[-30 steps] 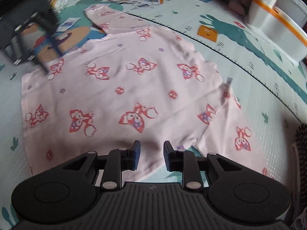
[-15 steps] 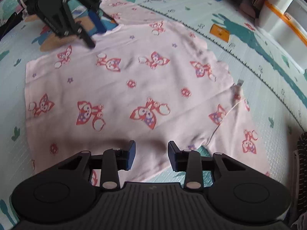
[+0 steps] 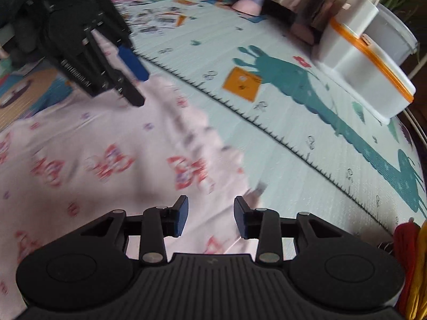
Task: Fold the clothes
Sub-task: 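Move both grippers over the shirt hem to adjust its spread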
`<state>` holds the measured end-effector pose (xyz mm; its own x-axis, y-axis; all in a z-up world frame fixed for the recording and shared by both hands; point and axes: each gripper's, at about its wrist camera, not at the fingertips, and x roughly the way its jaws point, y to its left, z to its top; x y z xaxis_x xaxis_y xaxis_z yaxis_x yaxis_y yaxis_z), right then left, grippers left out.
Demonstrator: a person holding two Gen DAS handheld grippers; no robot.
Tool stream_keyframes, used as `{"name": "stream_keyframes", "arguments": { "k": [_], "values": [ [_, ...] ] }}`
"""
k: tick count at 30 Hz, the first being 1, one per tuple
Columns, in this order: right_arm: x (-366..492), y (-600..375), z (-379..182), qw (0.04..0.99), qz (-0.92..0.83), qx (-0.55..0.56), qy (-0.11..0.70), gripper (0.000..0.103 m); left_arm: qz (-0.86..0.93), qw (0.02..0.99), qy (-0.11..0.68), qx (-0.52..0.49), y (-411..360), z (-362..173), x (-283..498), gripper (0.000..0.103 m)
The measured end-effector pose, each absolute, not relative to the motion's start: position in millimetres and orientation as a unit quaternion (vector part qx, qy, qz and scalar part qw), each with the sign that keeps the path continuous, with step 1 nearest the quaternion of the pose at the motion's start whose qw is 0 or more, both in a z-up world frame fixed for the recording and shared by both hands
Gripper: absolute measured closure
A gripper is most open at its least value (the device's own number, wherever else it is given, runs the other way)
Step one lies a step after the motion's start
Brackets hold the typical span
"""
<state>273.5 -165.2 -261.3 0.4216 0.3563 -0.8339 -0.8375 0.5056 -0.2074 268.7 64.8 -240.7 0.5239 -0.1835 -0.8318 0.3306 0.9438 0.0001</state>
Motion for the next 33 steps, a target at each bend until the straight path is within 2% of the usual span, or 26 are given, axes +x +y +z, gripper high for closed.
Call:
{"name": "stream_keyframes", "arguments": {
  "k": [4,8,12,15,17,20,23,28,33],
  "values": [
    [298.6,-170.0,-284.6,0.771,0.356,-0.299,0.435,0.061,-0.126,0.855,0.502,0.023,79.3,-258.9,293.9,0.065],
    [304.5,-182.3,-284.1,0.776,0.352,-0.266,0.451,0.056,-0.121,0.852,0.509,-0.021,90.0,-252.7,298.3,0.067],
    [302.6,-181.4,-284.2,0.782,0.349,-0.263,0.445,0.053,-0.130,0.877,0.460,0.045,68.8,-240.3,288.6,0.067],
    [306.1,-179.8,-283.0,0.781,0.342,-0.255,0.457,0.054,-0.134,0.863,0.483,0.056,54.8,-249.2,298.8,0.066],
    [306.3,-183.0,-278.1,0.789,0.328,-0.251,0.454,0.056,-0.125,0.860,0.489,0.074,48.6,-253.6,302.9,0.062],
    [296.5,-205.2,-266.2,0.795,0.338,-0.224,0.451,0.057,-0.123,0.873,0.466,0.068,47.5,-242.3,291.4,0.067],
    [275.8,-244.1,-256.6,0.799,0.334,-0.197,0.460,0.057,-0.141,0.881,0.448,0.064,46.6,-228.3,269.7,0.060],
    [235.4,-322.1,-252.8,0.811,0.266,-0.055,0.519,0.056,-0.178,0.863,0.466,0.078,37.3,-228.2,234.0,0.050],
    [204.6,-402.4,-262.8,0.812,0.173,0.072,0.553,0.056,-0.196,0.836,0.509,0.052,16.7,-240.9,213.5,0.045]
  ]
}}
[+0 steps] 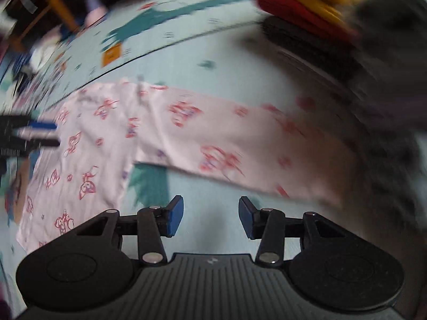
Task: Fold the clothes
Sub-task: 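Move both grippers over the shirt hem to adjust its spread, then grasp the shirt's side edge with the left gripper and lift it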
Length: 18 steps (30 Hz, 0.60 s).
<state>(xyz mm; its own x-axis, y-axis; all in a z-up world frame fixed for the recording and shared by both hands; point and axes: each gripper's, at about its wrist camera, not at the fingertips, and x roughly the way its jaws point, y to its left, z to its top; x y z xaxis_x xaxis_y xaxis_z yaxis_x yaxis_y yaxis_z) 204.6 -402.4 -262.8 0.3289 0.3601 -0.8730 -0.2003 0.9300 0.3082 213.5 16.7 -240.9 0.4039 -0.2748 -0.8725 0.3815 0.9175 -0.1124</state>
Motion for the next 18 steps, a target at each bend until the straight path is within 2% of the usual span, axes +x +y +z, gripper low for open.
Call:
{"name": "stream_keyframes", "arguments": {
  "k": [7,14,18],
  "values": [
    [191.2,-484.2,-273.8,0.837,0.064,0.183,0.512,0.056,-0.238,0.810,0.532,0.066,-42.2,-232.2,198.9,0.046],
    [210.6,-505.3,-301.4,0.833,0.055,0.236,0.497,0.056,-0.273,0.792,0.520,0.167,-65.7,-147.7,166.3,0.044],
    [218.7,-508.5,-312.4,0.827,0.050,0.279,0.485,0.056,-0.251,0.784,0.529,0.208,-60.8,-127.7,154.8,0.044]
  ]
}}
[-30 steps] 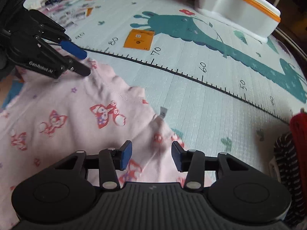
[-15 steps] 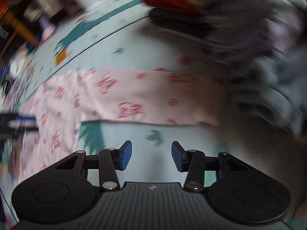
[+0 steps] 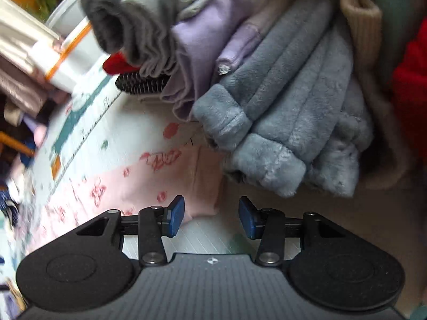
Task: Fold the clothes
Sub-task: 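Grasp the shirt's side edge with the left gripper and lift it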
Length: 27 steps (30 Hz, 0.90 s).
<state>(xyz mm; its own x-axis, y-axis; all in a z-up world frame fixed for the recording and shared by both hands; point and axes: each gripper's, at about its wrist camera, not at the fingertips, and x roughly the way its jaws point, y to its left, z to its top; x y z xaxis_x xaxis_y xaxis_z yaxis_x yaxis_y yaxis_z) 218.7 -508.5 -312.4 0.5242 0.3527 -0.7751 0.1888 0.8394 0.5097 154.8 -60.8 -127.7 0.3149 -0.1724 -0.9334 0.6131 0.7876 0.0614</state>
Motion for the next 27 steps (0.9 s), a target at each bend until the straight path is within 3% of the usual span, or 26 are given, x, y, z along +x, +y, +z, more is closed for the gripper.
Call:
{"name": "stream_keyframes", "arguments": {
  "k": [3,8,9,10,11,19,27],
  "values": [
    [220.4,-509.9,-314.8,0.825,0.047,0.294,0.481,0.056,-0.236,0.800,0.534,0.141,-55.4,-133.0,151.3,0.043],
    [226.6,-499.8,-310.6,0.829,0.026,0.277,0.485,0.058,-0.259,0.778,0.561,0.113,-69.5,-173.3,139.4,0.043],
    [227.4,-493.8,-308.9,0.836,0.024,0.252,0.487,0.063,-0.267,0.772,0.564,0.118,-73.4,-179.6,138.1,0.043],
    [228.1,-487.7,-307.2,0.843,0.022,0.226,0.488,0.084,-0.275,0.767,0.567,0.122,-77.3,-185.9,136.7,0.043],
    [228.3,-482.4,-306.4,0.846,0.022,0.209,0.489,0.096,-0.283,0.761,0.570,0.127,-81.2,-192.2,135.3,0.043],
    [209.7,-446.6,-278.3,0.901,0.043,0.094,0.422,0.098,-0.304,0.771,0.553,0.082,-89.2,-190.8,163.0,0.043],
    [194.8,-370.8,-258.5,0.910,0.177,-0.067,0.370,0.098,-0.268,0.786,0.553,-0.070,-78.1,-190.2,206.2,0.043]
  ]
}}
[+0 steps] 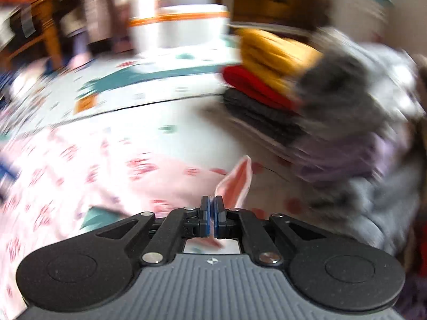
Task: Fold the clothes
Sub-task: 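Grasp the shirt's side edge with the left gripper and lift it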
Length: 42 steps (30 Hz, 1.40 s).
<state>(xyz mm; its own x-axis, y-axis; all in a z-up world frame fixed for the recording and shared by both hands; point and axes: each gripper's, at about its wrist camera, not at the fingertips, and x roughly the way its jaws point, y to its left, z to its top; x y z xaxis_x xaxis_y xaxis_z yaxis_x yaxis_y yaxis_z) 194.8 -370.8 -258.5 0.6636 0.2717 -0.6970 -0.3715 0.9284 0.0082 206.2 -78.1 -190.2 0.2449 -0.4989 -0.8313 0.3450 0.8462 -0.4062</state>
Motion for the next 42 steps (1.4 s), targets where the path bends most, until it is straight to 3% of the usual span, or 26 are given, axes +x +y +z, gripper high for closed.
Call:
{"name": "stream_keyframes", "arguments": {
  "k": [9,14,18,19,20,25,30,35,37,42],
  "values": [
    [167.0,-322.6,-254.5,0.892,0.252,-0.159,0.339,0.098,-0.273,0.749,0.558,-0.232,-100.7,-210.3,254.1,0.043],
    [153.5,-311.9,-254.8,0.884,0.273,-0.210,0.316,0.099,-0.268,0.741,0.555,-0.264,-124.9,-216.6,275.7,0.043],
    [144.0,-306.9,-251.5,0.881,0.280,-0.236,0.301,0.099,-0.261,0.755,0.558,-0.225,-142.4,-213.3,283.3,0.043],
    [143.3,-305.1,-249.6,0.881,0.279,-0.239,0.297,0.099,-0.261,0.759,0.559,-0.208,-145.9,-212.5,282.9,0.047],
    [142.5,-303.3,-247.7,0.881,0.279,-0.243,0.294,0.099,-0.263,0.764,0.557,-0.192,-148.3,-211.7,281.7,0.061],
    [135.2,-293.3,-231.1,0.885,0.296,-0.240,0.268,0.098,-0.279,0.780,0.546,-0.127,-153.2,-206.1,273.2,0.097],
    [116.2,-297.6,-210.0,0.890,0.324,-0.196,0.253,0.084,-0.315,0.789,0.524,-0.069,-127.1,-184.8,260.4,0.097],
    [120.1,-297.0,-225.4,0.863,0.329,-0.157,0.350,0.075,-0.304,0.801,0.514,-0.031,-76.5,-164.0,251.8,0.098],
    [128.2,-297.9,-236.0,0.839,0.330,-0.113,0.417,0.056,-0.295,0.809,0.507,-0.022,-56.9,-155.8,248.5,0.098],
    [127.2,-289.6,-259.4,0.788,0.335,-0.062,0.513,0.054,-0.262,0.828,0.495,-0.019,-3.5,-142.4,245.3,0.098]
  ]
}}
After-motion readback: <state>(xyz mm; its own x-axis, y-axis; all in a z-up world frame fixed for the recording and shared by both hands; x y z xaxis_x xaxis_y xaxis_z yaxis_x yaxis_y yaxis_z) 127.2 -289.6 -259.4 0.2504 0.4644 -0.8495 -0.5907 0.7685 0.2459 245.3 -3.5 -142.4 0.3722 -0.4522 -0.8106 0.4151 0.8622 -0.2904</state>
